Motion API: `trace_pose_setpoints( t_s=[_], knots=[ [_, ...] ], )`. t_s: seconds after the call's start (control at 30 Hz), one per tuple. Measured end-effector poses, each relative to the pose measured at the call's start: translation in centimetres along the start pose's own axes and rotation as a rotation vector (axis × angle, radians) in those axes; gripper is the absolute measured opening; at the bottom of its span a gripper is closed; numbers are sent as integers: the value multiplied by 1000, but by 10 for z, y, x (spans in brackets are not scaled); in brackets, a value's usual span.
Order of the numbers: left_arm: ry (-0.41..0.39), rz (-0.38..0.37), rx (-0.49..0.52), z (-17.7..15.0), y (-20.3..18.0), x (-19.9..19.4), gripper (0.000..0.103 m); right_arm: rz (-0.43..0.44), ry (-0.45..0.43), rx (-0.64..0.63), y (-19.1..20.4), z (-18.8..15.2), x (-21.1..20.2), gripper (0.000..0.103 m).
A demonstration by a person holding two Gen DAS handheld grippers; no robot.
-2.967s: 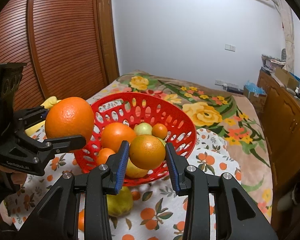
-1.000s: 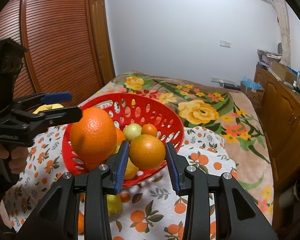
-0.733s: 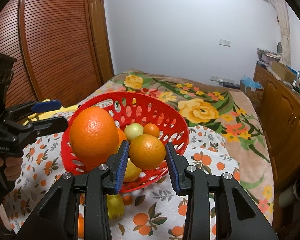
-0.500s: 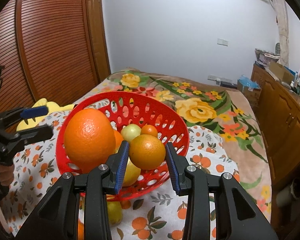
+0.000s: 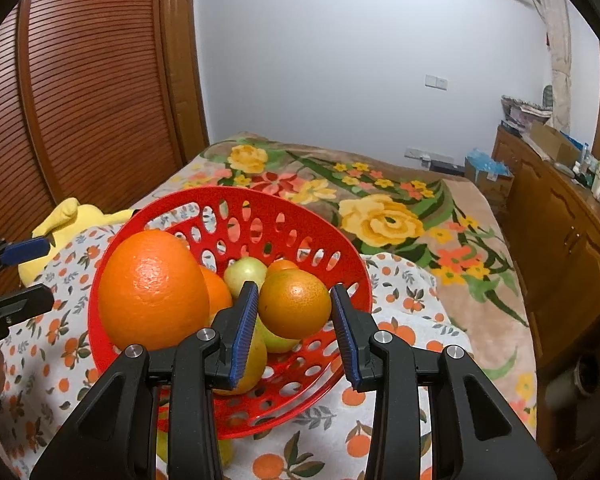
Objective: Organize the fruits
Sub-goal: 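Lower the large orange into the basket and open left tool while right tool holds its orange above, then lower the small orange into the basket and open the right tool, then move both open tools away from the basket toward the remaining pear and tangerine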
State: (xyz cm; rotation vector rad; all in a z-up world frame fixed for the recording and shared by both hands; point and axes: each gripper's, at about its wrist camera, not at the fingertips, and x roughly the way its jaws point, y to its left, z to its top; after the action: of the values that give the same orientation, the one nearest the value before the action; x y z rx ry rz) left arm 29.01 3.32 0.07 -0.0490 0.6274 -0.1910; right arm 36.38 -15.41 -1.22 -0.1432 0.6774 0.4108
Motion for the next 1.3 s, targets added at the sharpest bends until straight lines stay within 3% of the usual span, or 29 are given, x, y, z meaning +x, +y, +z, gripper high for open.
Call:
trace_pose_setpoints(
  t_s=[0.27,0.57,0.77,1.0,1.3],
  knots=[
    [7,0,5,-13,-5,-2,88,16,-16,15,-1,-3,-10,44],
    [31,-16,3,-28,-18,-12,88,31,-51,50,1,-20,-49,50],
    [30,-25,-3,-42,-26,-26,88,37,-73,67,8,-38,-78,63],
    [35,-30,15,-59,-36,-42,88,29,-89,79,17,-57,-103,86],
    [74,-48,14,-81,-47,-41,88,20,-78,82,26,-81,-118,87]
  ],
)
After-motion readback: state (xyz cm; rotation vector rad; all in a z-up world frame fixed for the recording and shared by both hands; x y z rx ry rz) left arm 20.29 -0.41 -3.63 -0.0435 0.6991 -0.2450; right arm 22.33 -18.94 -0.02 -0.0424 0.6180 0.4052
